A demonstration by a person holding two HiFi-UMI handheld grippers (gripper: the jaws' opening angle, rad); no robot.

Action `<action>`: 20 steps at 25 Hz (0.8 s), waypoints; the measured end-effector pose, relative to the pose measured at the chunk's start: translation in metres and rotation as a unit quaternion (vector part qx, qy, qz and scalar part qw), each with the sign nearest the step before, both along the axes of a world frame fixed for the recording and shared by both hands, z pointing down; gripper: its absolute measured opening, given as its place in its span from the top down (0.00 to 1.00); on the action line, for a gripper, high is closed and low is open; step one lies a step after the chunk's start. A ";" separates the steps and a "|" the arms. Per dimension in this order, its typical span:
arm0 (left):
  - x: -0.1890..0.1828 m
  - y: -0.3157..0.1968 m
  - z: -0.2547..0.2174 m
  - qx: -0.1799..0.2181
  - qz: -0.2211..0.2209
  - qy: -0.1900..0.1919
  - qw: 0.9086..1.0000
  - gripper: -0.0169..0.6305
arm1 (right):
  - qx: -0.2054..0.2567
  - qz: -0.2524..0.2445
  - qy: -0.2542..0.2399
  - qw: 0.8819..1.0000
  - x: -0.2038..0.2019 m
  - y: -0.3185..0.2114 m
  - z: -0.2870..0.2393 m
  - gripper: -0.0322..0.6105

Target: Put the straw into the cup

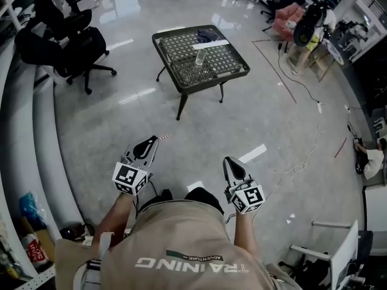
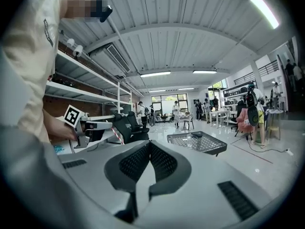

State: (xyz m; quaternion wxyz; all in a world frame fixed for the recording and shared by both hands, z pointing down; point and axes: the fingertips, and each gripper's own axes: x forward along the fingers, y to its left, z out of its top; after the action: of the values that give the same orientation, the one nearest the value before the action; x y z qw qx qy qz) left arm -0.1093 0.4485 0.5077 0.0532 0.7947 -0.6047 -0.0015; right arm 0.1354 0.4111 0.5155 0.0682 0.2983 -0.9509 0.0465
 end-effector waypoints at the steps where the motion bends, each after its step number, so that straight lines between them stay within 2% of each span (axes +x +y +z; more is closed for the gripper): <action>1: -0.002 -0.002 0.005 -0.006 -0.001 0.009 1.000 0.92 | -0.005 -0.002 0.001 1.000 -0.003 -0.001 0.002 0.92; 5: 0.002 -0.008 0.013 -0.020 0.000 0.019 1.000 0.92 | -0.021 -0.013 0.005 1.000 -0.005 -0.005 0.007 0.92; 12: 0.017 -0.054 0.010 -0.013 0.003 0.011 1.000 0.92 | 0.006 -0.050 0.009 0.999 -0.020 -0.060 0.003 0.92; 16: 0.023 -0.087 -0.005 -0.006 -0.001 -0.006 1.000 0.92 | 0.010 -0.064 -0.005 0.998 -0.020 -0.091 0.001 0.92; 20: 0.029 -0.124 -0.010 -0.004 -0.008 -0.017 1.000 0.92 | 0.009 -0.080 0.001 0.997 -0.016 -0.118 0.008 0.92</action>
State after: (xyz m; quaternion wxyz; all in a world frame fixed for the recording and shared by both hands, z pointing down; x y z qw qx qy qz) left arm -0.0804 0.3246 0.4975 0.0462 0.7897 -0.6117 0.0138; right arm 0.1194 0.2931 0.5235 0.0694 0.2220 -0.9720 0.0318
